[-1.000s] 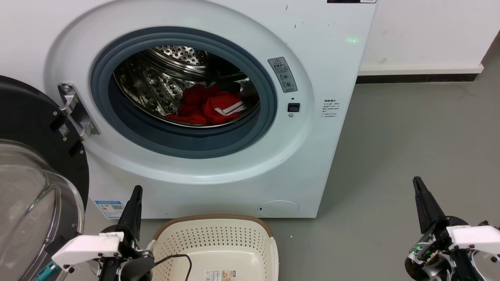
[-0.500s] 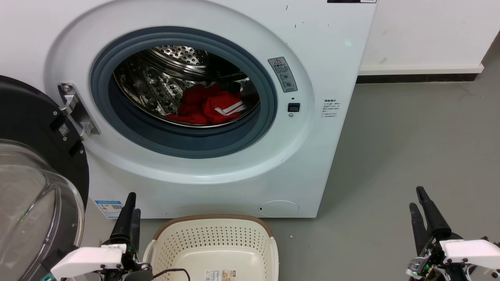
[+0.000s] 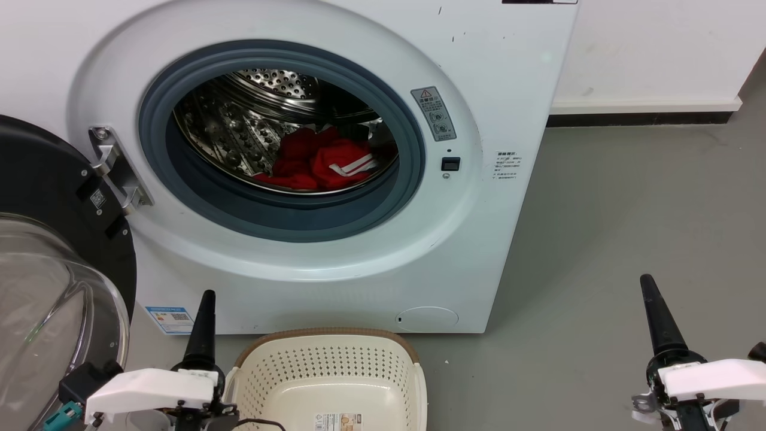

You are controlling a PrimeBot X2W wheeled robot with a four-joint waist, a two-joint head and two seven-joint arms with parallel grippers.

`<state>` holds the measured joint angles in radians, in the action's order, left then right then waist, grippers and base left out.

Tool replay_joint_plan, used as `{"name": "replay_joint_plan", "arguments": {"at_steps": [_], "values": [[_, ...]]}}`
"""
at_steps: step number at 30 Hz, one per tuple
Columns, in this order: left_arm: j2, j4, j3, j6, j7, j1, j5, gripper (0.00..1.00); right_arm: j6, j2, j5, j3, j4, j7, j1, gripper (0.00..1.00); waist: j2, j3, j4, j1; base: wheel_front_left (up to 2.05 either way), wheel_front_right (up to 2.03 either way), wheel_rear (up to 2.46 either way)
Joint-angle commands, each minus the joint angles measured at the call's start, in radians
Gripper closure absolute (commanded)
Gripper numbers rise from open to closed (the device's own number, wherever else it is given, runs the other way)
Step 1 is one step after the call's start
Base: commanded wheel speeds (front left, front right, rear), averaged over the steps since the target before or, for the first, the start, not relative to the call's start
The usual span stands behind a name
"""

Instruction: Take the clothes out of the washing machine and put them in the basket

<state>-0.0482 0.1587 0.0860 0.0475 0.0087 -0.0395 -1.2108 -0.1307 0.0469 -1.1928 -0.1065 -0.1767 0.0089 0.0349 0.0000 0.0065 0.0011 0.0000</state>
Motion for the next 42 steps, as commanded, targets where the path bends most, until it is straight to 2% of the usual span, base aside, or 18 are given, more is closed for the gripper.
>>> {"name": "replay_joint_plan", "arguments": {"at_steps": [1,17,42], "values": [[-0.002,-0.026,-0.006,-0.006,-0.010,-0.002,0.037,0.00,0.000,0.004,0.042,0.003,0.030,-0.009,0.004,0.00,0.0000,0.000,0.000,0.0000,0.00,0.00,0.00],[-0.002,-0.095,-0.052,-0.055,-0.070,0.029,0.338,0.00,0.000,0.004,0.380,0.031,0.120,-0.070,-0.036,0.00,0.0000,0.000,0.003,0.0000,0.00,0.00,0.00],[-0.012,-0.176,-0.101,-0.082,-0.148,0.075,0.665,0.00,0.000,0.005,0.716,0.044,0.220,-0.147,-0.093,0.00,0.0000,0.000,0.008,0.0000,0.00,0.00,0.00]]}}
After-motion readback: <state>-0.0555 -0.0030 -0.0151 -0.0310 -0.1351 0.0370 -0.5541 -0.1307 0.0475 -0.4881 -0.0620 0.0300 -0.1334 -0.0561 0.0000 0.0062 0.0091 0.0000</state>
